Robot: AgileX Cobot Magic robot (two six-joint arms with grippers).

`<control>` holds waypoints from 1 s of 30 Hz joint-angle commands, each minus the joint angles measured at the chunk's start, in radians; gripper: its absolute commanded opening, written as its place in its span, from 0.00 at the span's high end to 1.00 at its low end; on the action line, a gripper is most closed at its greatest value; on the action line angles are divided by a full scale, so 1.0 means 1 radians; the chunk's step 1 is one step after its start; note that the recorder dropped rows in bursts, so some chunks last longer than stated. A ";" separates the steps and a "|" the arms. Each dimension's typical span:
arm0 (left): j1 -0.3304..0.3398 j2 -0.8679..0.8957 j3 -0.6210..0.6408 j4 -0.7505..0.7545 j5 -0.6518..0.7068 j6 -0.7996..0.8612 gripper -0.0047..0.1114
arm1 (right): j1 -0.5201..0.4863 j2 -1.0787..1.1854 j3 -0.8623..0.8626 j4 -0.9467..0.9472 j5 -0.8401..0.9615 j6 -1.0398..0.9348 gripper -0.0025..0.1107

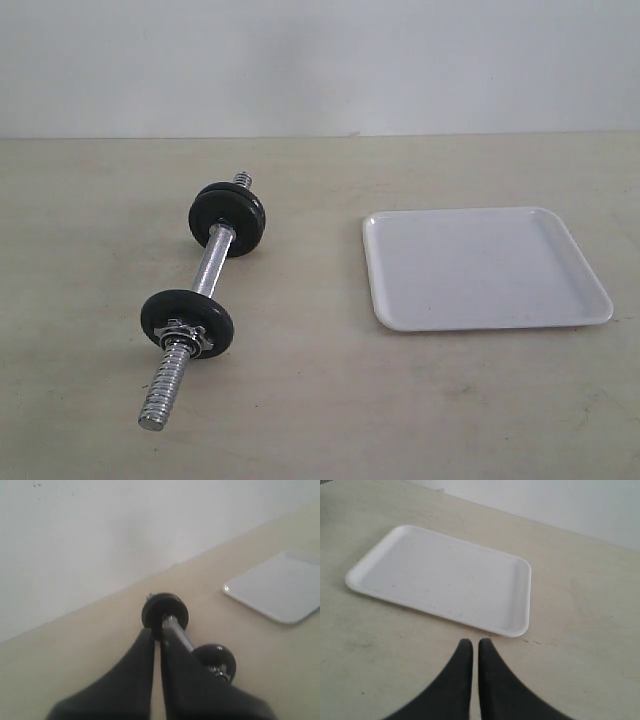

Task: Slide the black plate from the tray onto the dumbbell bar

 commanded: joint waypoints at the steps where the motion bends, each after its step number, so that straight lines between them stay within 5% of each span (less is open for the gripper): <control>1: 0.002 -0.010 0.147 -0.046 -0.334 -0.026 0.93 | -0.001 0.002 -0.001 0.002 -0.008 0.002 0.98; 6: 0.002 -0.070 0.237 -0.046 -0.500 -0.030 0.93 | -0.001 0.002 -0.001 0.002 -0.008 0.002 0.98; 15: 0.002 -0.113 0.237 -0.074 -0.165 -0.033 0.93 | -0.001 0.002 -0.001 0.002 -0.008 0.002 0.98; 30: 0.002 -0.113 0.237 -0.121 -0.126 -0.033 0.93 | -0.001 0.002 -0.001 0.002 -0.008 0.004 0.98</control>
